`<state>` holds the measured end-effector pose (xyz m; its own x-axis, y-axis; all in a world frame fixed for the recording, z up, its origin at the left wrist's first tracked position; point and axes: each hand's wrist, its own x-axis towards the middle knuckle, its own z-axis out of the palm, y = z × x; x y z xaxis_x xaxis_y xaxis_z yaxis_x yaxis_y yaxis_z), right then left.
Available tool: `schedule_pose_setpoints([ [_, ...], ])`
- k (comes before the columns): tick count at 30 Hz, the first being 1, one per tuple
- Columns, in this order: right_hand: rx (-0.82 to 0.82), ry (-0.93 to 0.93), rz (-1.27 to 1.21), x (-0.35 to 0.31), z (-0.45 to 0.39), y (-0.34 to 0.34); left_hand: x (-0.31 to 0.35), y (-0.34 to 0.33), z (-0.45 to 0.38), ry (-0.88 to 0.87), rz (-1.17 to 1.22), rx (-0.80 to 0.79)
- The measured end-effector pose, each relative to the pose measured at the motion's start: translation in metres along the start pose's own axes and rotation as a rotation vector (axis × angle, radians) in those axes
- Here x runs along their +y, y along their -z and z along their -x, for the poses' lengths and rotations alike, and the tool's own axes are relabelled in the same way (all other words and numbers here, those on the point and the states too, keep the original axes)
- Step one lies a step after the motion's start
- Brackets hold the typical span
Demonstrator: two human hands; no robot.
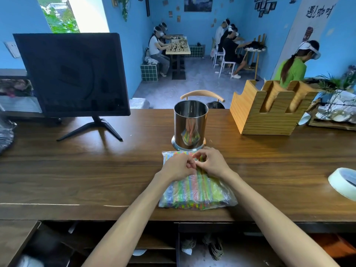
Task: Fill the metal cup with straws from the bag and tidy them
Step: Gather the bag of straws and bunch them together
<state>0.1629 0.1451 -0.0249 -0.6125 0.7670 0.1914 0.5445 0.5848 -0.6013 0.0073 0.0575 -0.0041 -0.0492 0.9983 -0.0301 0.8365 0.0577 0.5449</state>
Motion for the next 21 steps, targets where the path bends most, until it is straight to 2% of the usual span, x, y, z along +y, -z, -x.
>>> schedule_pose_setpoints([
  [3,-0.015,-0.026,-0.079,0.004,-0.003,0.005,-0.002,-0.001,0.001,-0.057,-0.065,0.001],
  [8,-0.051,-0.026,-0.123,0.007,-0.002,0.008,-0.007,-0.003,0.003,-0.163,-0.074,-0.1],
  [16,-0.036,-0.01,-0.158,0.009,0.0,0.003,-0.005,0.0,0.002,-0.231,-0.14,0.027],
  [21,-0.039,0.039,0.0,0.011,-0.002,-0.003,-0.006,-0.003,0.008,-0.234,-0.159,0.099],
])
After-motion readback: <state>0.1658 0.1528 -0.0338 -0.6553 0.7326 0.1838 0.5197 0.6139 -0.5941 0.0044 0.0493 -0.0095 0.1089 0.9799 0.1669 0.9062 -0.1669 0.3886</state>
